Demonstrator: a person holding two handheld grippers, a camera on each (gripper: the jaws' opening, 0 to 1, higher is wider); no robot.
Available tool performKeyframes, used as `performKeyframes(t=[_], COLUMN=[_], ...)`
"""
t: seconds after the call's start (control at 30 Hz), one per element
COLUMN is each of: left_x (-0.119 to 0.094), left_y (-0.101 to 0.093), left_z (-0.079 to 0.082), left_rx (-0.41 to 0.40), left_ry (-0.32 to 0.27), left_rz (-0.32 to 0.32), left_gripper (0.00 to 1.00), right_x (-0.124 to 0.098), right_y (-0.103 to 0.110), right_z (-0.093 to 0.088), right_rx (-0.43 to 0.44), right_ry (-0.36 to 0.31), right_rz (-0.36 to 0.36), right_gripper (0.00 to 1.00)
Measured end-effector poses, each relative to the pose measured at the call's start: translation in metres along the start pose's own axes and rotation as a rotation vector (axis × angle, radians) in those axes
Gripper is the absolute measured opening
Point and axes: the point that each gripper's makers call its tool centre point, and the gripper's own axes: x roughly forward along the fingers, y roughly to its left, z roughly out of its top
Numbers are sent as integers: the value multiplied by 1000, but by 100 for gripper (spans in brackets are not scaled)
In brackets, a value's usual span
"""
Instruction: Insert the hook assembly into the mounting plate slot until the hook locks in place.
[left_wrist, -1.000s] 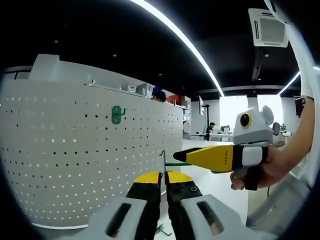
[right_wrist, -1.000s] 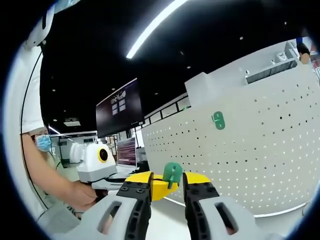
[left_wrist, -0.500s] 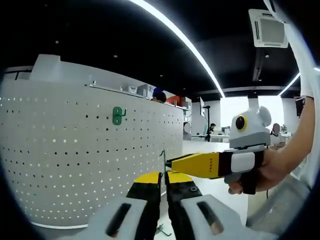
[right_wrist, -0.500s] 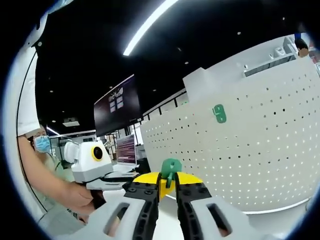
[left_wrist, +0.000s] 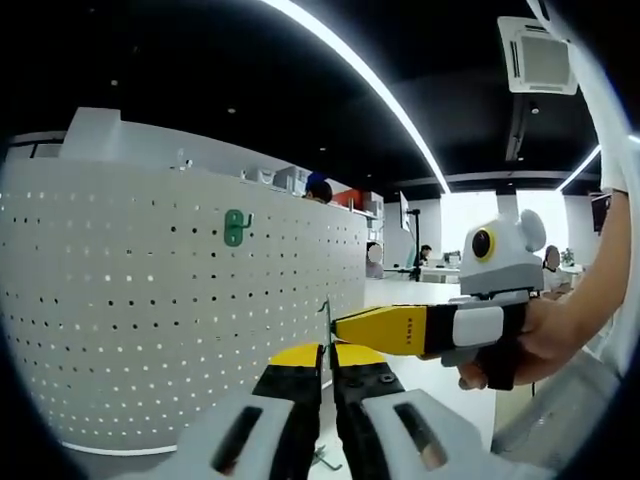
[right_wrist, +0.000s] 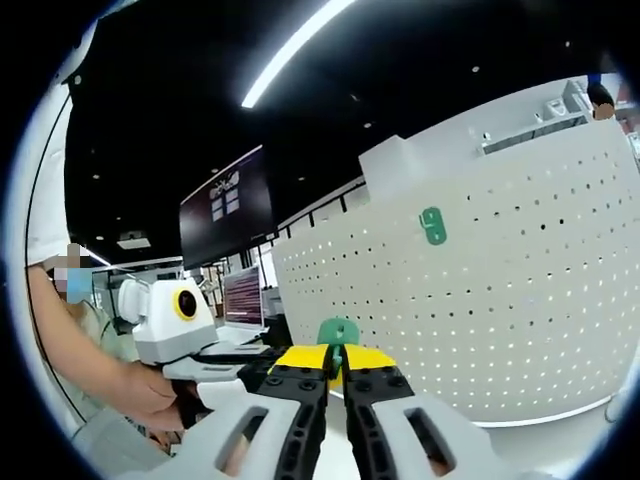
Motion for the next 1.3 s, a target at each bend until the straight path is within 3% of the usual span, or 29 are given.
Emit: performKeyframes(t=[0.43, 0.6, 0.67, 0.83, 1.0, 1.3], left_x=[-1, -1, -1, -2, -3, -2], left_y=[2, 3, 3, 3, 5, 7], left_z=[0, -3, -6, -19, -26, -29], left_rx=[-3, -66, -51, -69, -83, -77], left_ry=[4, 15, 31, 80, 103, 93], left_rz=[7, 6, 7, 12, 29, 45], left_gripper=[3, 5, 6, 21, 44, 71], right_x=[1, 3, 3, 2, 0, 0], right_y=[2, 1, 1, 0, -1, 0], right_z=[0, -1, -2, -3, -6, -6], right_rx=[4, 20, -3, 23, 25, 40], right_ry=[12, 21, 29, 30, 35, 39], right_rz=[-9, -5, -8, -4, -8, -2], right_gripper=[0, 0, 0, 0, 0, 0])
